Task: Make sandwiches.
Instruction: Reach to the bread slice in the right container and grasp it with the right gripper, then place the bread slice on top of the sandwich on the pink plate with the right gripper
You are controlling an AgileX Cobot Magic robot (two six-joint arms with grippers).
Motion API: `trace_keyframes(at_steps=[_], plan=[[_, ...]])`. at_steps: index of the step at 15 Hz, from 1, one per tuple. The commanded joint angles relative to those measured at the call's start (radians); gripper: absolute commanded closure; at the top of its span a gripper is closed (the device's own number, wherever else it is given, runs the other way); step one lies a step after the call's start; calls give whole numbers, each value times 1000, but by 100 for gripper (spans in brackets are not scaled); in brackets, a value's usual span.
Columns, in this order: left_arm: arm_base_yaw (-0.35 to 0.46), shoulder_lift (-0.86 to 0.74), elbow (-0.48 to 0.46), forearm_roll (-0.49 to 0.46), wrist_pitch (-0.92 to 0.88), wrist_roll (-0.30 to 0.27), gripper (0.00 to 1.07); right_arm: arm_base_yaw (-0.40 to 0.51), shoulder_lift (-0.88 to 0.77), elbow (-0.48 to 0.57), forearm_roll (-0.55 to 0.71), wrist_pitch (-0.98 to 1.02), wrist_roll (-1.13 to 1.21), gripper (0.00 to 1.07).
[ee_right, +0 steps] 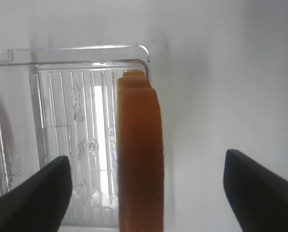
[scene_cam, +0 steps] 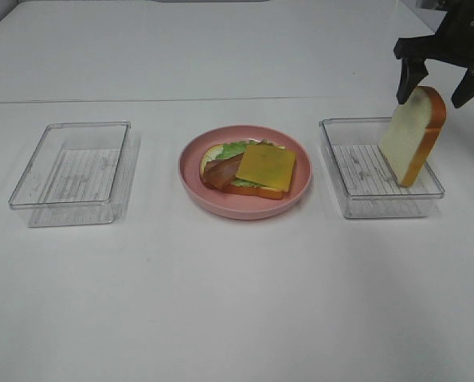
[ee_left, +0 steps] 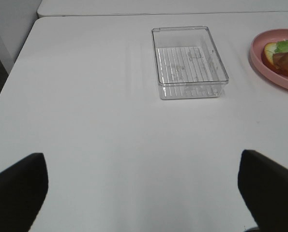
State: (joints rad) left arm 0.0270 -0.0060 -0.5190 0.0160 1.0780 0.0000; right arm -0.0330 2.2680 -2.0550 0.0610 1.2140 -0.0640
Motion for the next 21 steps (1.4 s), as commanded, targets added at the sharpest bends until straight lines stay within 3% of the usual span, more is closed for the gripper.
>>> trace_keyframes(at_steps=[1, 2, 7, 9, 18, 21], plan=[[3, -15, 3, 0, -9, 0, 4, -1, 36, 4, 29, 64, -19, 25], [3, -15, 3, 0, -9, 0, 4, -1, 41, 4, 30, 65, -19, 28], [3, -15, 3, 0, -9, 0, 4, -1, 72, 4, 53, 66, -18, 70], [3, -15, 3, 0, -9, 0, 4, -1, 72, 4, 53, 67, -14, 106], [3, -15, 3, 0, -9, 0, 4, 1, -63, 3, 180, 103, -62, 107], [3, -15, 3, 0, -9, 0, 4, 2, -121, 3, 315, 101, -78, 107]])
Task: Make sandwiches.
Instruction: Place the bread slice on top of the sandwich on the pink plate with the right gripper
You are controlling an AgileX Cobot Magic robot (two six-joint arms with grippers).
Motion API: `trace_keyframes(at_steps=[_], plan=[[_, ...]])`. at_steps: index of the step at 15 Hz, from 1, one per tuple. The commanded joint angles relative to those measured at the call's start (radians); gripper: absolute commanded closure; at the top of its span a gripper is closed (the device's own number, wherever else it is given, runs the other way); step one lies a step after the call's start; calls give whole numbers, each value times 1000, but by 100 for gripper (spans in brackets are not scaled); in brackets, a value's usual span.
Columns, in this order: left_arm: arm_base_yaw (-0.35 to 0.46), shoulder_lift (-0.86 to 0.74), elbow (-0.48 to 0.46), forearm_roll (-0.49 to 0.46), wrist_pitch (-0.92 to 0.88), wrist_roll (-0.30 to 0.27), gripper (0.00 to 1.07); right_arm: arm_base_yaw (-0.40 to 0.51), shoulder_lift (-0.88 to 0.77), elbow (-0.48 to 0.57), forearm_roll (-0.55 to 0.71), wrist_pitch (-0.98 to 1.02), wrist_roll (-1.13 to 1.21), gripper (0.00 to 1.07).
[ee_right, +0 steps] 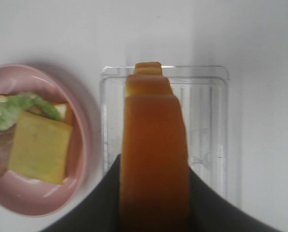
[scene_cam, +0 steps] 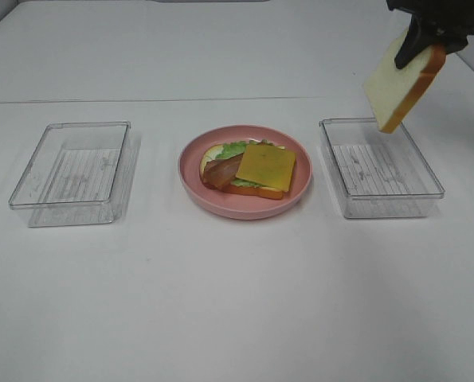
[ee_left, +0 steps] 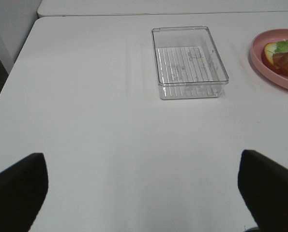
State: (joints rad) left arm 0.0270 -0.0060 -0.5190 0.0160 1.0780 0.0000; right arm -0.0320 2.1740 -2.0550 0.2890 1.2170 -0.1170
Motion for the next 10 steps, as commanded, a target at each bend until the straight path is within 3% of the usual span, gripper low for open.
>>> trace_keyframes(at_steps=[1, 3, 6, 10], plan=[[3, -15, 3, 0, -9, 0, 4, 14, -30, 3, 175, 104, -61, 107], [3, -15, 3, 0, -9, 0, 4, 59, -29, 3, 201, 104, -64, 107], [3, -15, 3, 0, -9, 0, 4, 221, -25, 3, 200, 53, -62, 107], [3, -15, 3, 0, -9, 0, 4, 355, 28, 3, 205, 14, -36, 107]])
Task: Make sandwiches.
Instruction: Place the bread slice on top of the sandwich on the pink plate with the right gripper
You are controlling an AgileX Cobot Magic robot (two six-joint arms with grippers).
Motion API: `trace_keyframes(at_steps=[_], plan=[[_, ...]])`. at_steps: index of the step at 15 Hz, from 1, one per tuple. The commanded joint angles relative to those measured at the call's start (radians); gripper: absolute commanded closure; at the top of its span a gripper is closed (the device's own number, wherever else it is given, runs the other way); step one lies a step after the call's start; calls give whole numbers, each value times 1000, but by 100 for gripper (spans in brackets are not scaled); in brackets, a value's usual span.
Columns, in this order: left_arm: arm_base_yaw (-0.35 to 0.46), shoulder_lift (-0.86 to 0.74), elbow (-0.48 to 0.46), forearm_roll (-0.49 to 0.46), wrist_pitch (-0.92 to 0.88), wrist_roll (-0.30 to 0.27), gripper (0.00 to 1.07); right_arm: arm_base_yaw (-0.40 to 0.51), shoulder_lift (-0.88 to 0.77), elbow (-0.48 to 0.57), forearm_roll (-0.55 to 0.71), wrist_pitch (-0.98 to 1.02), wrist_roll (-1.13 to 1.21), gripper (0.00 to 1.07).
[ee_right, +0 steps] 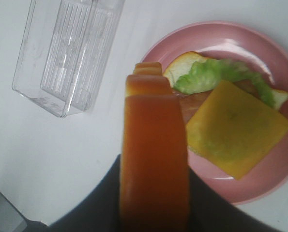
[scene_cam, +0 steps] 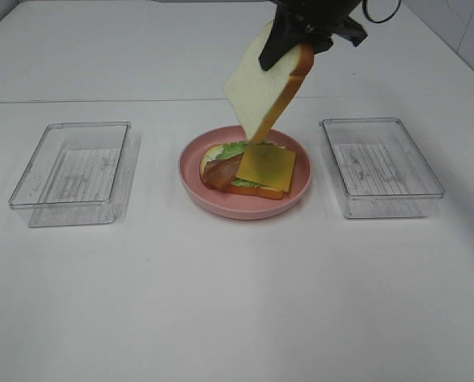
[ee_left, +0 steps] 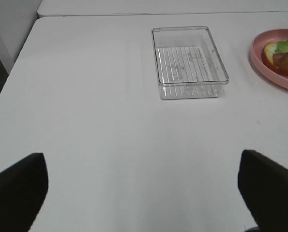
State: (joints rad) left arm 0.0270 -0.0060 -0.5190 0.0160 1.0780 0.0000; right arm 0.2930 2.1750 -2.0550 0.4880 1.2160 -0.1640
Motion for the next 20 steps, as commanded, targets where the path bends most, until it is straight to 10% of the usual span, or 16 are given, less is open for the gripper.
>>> trace_keyframes(at_steps=[1, 13, 15, 17, 20], plan=[[3, -15, 3, 0, -9, 0, 4, 53, 45, 3, 10, 4, 14, 107], [3, -15, 3, 0, -9, 0, 4, 92, 191, 3, -106, -148, 40, 104], [3, -15, 3, 0, -9, 0, 4, 92, 191, 3, -106, -147, 27, 80], [3, -15, 3, 0, -9, 0, 4, 92, 189, 3, -106, -140, -23, 16], [3, -15, 3, 0, -9, 0, 4, 92, 175, 3, -111, -129, -78, 11]])
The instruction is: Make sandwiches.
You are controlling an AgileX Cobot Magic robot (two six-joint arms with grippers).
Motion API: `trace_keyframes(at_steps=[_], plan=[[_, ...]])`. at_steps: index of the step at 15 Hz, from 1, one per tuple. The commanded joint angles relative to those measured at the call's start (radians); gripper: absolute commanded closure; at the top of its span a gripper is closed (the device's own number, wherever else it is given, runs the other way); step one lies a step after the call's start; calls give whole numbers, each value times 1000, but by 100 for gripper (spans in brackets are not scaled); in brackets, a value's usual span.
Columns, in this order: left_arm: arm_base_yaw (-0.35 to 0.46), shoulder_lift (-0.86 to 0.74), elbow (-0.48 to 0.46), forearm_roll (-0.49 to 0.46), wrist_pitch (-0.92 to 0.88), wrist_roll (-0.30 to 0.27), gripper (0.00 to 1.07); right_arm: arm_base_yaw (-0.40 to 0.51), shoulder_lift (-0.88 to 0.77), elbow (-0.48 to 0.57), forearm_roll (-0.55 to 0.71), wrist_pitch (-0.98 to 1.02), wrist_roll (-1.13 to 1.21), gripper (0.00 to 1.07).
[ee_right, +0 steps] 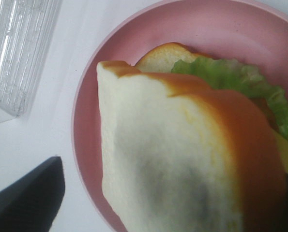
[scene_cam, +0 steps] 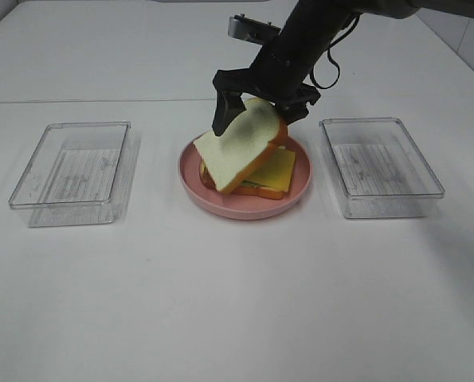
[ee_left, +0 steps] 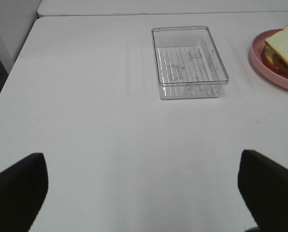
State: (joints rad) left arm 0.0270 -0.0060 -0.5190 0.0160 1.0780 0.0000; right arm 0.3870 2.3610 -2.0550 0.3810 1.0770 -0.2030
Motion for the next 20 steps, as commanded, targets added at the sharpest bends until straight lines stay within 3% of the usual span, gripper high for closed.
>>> trace_keyframes(at_steps=[1, 5, 9, 15, 20], plan=[[3, -15, 3, 0, -9, 0, 4, -2, -30, 3, -68, 9, -41, 11], [3, -15, 3, 0, -9, 0, 4, -2, -97, 3, -279, 46, 5, 11], [3, -15, 3, 0, -9, 0, 4, -1, -186, 3, -402, 160, 33, 11], [3, -15, 3, 0, -9, 0, 4, -1, -349, 24, -469, 257, 88, 11], [3, -15, 3, 0, -9, 0, 4, -2, -603, 281, -535, 257, 179, 11]])
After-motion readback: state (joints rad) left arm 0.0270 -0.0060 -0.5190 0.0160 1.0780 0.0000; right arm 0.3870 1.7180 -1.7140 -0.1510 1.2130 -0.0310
